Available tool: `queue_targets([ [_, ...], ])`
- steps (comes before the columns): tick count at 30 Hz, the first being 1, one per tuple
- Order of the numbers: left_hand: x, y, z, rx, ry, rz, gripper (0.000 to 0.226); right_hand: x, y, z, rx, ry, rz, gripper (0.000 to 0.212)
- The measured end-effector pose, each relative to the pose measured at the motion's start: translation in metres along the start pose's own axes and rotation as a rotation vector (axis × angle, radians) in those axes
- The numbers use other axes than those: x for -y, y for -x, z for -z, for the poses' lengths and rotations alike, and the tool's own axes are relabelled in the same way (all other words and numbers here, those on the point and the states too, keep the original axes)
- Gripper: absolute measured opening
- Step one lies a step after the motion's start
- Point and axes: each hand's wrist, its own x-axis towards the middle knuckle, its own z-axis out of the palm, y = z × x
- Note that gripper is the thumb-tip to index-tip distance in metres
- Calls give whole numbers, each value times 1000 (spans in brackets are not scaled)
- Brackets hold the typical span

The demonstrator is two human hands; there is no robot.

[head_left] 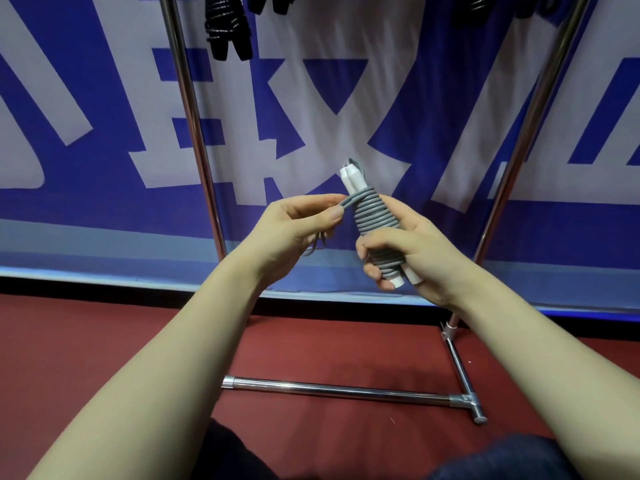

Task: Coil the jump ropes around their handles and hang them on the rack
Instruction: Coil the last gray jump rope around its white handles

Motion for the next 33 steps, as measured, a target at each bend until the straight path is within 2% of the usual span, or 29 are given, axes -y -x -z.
queue_targets([
  [3,-2,-3,2,32,77,28,24,1,-1,-3,22,-47,-27,42],
  [9,-8,0,7,210,9,12,31,5,0,-8,119,-164,-58,37],
  [12,-13,4,10,184,-114,-47,24,6,-3,-8,87,-179,-63,34],
  [15,-16,7,15,82,-255,-45,22,4,-8,-6,-20,5,-116,51],
  [16,-15,7,16,48,-281,-29,21,3,-9,-5,-51,86,-128,49],
  [19,-12,6,12,-23,-358,16,19,0,-12,-7,-142,272,-65,19],
  [21,-10,6,7,-59,-339,27,18,-2,-15,-12,-212,379,3,13],
  [23,-9,5,3,-93,-256,21,19,-4,-18,-19,-274,454,51,17],
  [26,-10,5,-8,-84,-145,8,18,4,-18,-22,-382,344,-24,48],
  [28,-11,7,-17,-64,-106,-9,17,7,-19,-19,-391,340,-38,61],
  [31,-12,10,-22,-36,-142,-60,17,5,-17,-20,-333,358,0,66],
  [33,-13,11,-21,-27,-180,-94,17,4,-16,-20,-305,285,-6,61],
])
